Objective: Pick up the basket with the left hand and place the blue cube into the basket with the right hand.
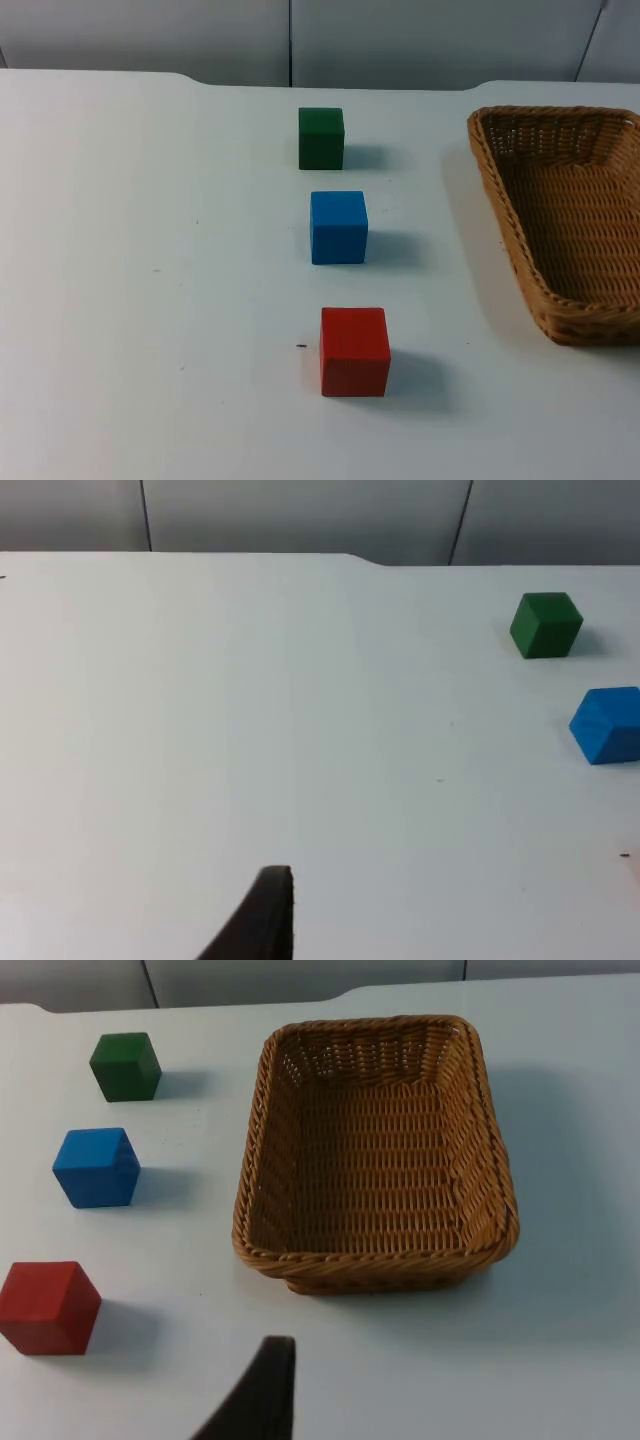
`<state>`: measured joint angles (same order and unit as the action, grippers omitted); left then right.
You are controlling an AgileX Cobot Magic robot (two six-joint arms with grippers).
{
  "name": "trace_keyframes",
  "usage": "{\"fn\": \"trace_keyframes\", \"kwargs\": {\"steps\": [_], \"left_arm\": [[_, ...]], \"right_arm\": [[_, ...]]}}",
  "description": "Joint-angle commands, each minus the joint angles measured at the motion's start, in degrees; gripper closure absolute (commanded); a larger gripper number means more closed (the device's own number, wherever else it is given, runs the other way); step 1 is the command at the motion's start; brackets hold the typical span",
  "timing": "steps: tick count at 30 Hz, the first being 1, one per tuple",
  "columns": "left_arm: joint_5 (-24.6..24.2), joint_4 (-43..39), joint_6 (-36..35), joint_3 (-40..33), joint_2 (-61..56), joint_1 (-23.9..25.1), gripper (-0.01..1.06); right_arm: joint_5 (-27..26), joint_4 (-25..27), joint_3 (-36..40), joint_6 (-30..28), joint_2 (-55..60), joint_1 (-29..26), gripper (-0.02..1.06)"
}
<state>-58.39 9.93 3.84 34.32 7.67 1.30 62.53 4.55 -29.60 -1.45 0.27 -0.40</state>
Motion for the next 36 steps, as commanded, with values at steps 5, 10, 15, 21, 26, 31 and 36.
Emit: {"fn": "trace_keyframes", "kwargs": {"steps": [5, 10, 15, 21, 26, 31, 36], "left_arm": [[4.0, 4.17, 0.44, 2.09, 5.66, -0.41, 0.0], [7.32, 7.63, 4.34, 3.25, 10.96, -0.41, 0.0], [9.18, 9.12, 6.69, 5.58, 17.54, -0.41, 0.0], [11.75, 16.26, 14.0, 9.91, 27.87, -0.41, 0.01], [12.9, 21.99, 18.77, 12.99, 35.22, -0.41, 0.01], [13.18, 29.66, 25.8, 14.95, 42.83, -0.41, 0.01], [13.47, 38.03, 32.69, 15.81, 50.84, -0.41, 0.01]], "right_arm": [[-0.73, 0.19, 0.54, 0.03, -0.27, 0.21, 0.0], [-0.73, 0.19, 0.54, 0.03, -0.27, 0.21, 0.0], [-0.73, 0.19, 0.51, 0.03, -0.27, 0.21, 0.0], [-0.73, 0.19, 0.51, 0.03, -0.27, 0.21, 0.0], [-0.73, 0.19, 0.51, 0.03, -0.27, 0.21, 0.0], [-0.73, 0.19, 0.51, 0.03, -0.27, 0.21, 0.0], [-0.73, -0.13, 0.51, 0.53, -0.27, 0.21, 0.0]]}}
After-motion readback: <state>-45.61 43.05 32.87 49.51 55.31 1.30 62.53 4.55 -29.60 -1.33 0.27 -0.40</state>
